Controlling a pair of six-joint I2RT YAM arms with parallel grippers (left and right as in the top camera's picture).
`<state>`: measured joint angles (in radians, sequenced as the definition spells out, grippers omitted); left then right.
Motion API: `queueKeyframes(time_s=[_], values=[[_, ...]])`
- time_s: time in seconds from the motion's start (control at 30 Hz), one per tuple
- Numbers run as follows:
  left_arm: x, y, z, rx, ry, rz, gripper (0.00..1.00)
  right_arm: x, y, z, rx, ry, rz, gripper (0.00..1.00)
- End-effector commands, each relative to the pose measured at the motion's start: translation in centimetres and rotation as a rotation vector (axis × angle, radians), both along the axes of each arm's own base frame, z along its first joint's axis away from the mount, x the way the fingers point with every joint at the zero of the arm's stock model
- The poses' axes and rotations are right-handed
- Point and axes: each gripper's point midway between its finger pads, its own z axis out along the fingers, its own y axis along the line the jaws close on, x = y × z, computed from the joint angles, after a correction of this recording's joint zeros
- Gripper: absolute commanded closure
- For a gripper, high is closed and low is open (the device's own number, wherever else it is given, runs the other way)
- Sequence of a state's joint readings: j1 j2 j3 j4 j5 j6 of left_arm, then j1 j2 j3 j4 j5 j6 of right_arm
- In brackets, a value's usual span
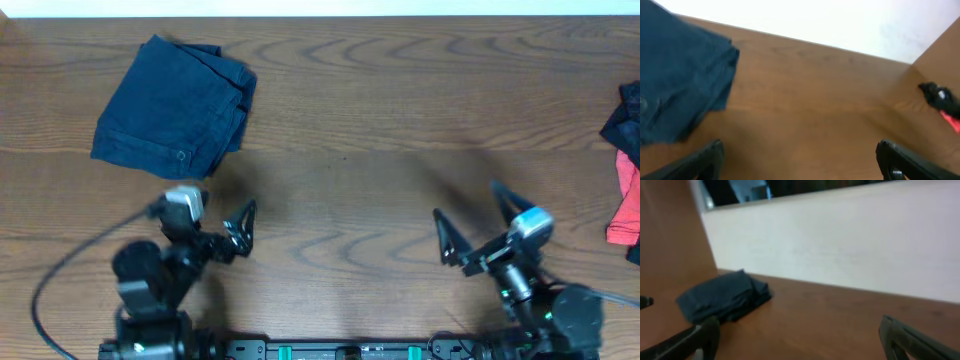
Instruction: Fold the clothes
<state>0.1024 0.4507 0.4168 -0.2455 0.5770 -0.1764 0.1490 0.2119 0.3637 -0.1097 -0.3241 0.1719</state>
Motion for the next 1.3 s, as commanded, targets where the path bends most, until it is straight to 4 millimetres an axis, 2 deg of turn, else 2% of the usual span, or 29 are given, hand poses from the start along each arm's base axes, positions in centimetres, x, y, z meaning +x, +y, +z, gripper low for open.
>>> queueKeyframes(time_s=[0.0, 0.23, 0.33, 0.37, 0.47, 0.57, 0.63, 0.73, 0.9, 1.07, 1.13, 1.27], values=[[1.4, -0.1, 1.4, -0.008, 0.128, -0.016, 0.02, 2.0, -0.7, 1.4, -0.019, 0.114, -0.063, 0.01], [3.6, 0.1, 1.4, -0.009, 0.516, -0.048, 0.02, 8.4, -1.9, -1.7, -0.148, 0.601, -0.127, 0.01], [4.2, 0.2, 1.5, -0.003, 0.591, -0.063, 0.02, 9.9, -0.5, -3.6, -0.167, 0.761, -0.032, 0.01], [4.3, 0.0, 1.7, -0.014, 0.604, -0.074, 0.02, 10.5, -0.6, -4.6, -0.194, 0.808, -0.028, 0.01], [4.3, -0.7, 2.2, -0.046, 0.612, -0.11, 0.02, 12.7, -2.5, -7.4, -0.204, 0.944, -0.117, 0.01], [4.0, -0.7, 2.1, -0.028, 0.608, -0.12, 0.02, 15.7, -7.1, -9.2, -0.128, 1.044, -0.333, 0.01], [3.6, -0.7, 2.0, -0.012, 0.613, -0.135, 0.02, 17.7, -10.5, -9.7, -0.065, 1.075, -0.435, 0.01], [2.8, -0.8, 1.6, -0.006, 0.641, -0.146, 0.02, 20.2, -15.8, -10.0, 0.062, 1.1, -0.573, 0.01], [1.8, -0.9, 1.1, 0.018, 0.672, -0.175, 0.02, 22.9, -24.7, -9.6, 0.191, 1.06, -0.749, 0.01], [1.6, -0.9, 1.0, 0.018, 0.68, -0.177, 0.02, 22.7, -32.2, -10.4, 0.216, 1.025, -0.924, 0.01], [1.6, -0.9, 1.0, 0.018, 0.68, -0.178, 0.02, 21.9, -35.5, -11.5, 0.217, 1.022, -1.014, 0.01], [1.5, -1.2, 1.0, 0.021, 0.682, -0.19, 0.02, 19.2, -40.3, -14.4, 0.221, 1.07, -1.159, 0.01]])
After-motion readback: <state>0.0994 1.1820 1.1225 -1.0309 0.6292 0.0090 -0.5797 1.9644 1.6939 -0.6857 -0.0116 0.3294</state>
